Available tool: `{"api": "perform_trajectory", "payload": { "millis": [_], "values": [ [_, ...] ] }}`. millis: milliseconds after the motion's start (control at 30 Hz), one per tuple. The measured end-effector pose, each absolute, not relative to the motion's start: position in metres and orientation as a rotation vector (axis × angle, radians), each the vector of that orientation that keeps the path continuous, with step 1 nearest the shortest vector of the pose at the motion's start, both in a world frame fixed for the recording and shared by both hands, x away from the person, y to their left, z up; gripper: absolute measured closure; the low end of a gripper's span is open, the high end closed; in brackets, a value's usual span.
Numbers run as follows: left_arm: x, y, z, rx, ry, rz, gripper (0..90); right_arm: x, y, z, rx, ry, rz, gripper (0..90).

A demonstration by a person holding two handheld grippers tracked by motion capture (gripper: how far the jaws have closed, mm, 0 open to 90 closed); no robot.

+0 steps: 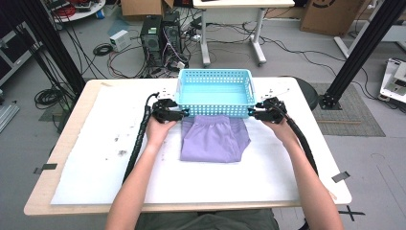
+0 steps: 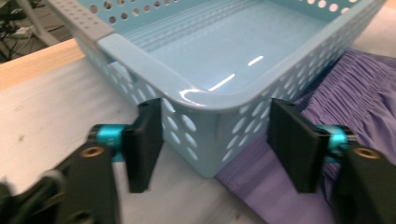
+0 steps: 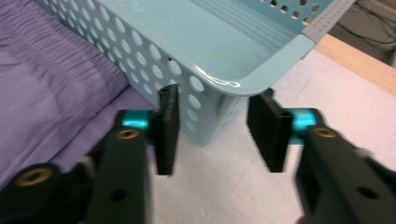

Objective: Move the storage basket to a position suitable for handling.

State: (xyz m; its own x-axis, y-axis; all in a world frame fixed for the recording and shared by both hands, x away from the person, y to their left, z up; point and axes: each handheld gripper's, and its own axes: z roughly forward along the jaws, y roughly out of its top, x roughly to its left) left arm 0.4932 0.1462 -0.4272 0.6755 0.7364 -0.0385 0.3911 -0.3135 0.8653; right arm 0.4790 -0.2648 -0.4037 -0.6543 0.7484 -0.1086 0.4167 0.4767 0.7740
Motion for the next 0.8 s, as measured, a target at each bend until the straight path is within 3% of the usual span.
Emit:
{"api": "perform_trajectory", "payload": {
  "millis": [167,300,500,800],
  "values": [
    [0.479,0.154,-0.419,1.922,0.883,0.545,29.6,0.471,-0.276,-0.403,1.011,2.239,1.051,39.2],
    [0.457,0.16,-0.412,1.864,0.865,0.599,29.6,0.459,-0.289,-0.401,1.055,2.185,1.108,33.5],
    [0.418,0.164,-0.41,1.811,0.823,0.645,28.9,0.432,-0.301,-0.403,1.086,2.094,1.18,30.6],
    [0.375,0.171,-0.428,1.781,0.835,0.585,24.5,0.395,-0.297,-0.415,1.057,2.12,1.183,28.3]
  ]
}}
